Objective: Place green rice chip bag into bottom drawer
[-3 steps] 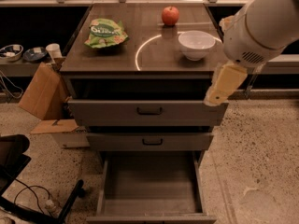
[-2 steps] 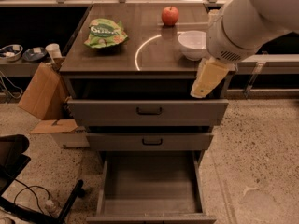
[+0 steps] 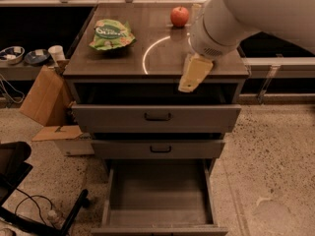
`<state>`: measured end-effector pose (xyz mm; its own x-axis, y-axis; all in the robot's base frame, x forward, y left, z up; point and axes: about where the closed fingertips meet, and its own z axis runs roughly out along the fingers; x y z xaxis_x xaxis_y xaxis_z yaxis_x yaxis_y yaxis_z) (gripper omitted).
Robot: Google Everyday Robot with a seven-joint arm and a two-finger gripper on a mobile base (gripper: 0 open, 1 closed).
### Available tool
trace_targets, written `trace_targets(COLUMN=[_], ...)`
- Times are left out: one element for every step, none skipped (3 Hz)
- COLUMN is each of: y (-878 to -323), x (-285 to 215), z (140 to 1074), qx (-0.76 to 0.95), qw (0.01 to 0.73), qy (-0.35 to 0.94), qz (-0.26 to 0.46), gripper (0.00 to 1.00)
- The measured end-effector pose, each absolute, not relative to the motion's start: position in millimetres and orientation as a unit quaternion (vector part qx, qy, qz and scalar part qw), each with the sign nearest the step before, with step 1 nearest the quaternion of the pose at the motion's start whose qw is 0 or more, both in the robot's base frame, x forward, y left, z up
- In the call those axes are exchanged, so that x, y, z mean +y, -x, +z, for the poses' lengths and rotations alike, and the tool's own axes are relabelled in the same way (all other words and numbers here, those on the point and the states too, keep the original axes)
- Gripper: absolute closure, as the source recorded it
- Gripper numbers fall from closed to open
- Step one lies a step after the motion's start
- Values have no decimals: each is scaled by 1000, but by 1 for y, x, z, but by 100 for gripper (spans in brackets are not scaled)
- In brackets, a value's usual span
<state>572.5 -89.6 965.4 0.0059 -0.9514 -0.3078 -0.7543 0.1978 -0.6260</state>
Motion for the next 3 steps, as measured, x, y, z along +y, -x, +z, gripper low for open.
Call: trace_targets(y=[-628, -678, -717], x=[-36, 20, 78], z=[969, 976, 971], qx=[658, 642, 644], qw=[385, 421, 455], qy=[633, 630, 610], qz=[-133, -115, -82], gripper=[0, 0, 0])
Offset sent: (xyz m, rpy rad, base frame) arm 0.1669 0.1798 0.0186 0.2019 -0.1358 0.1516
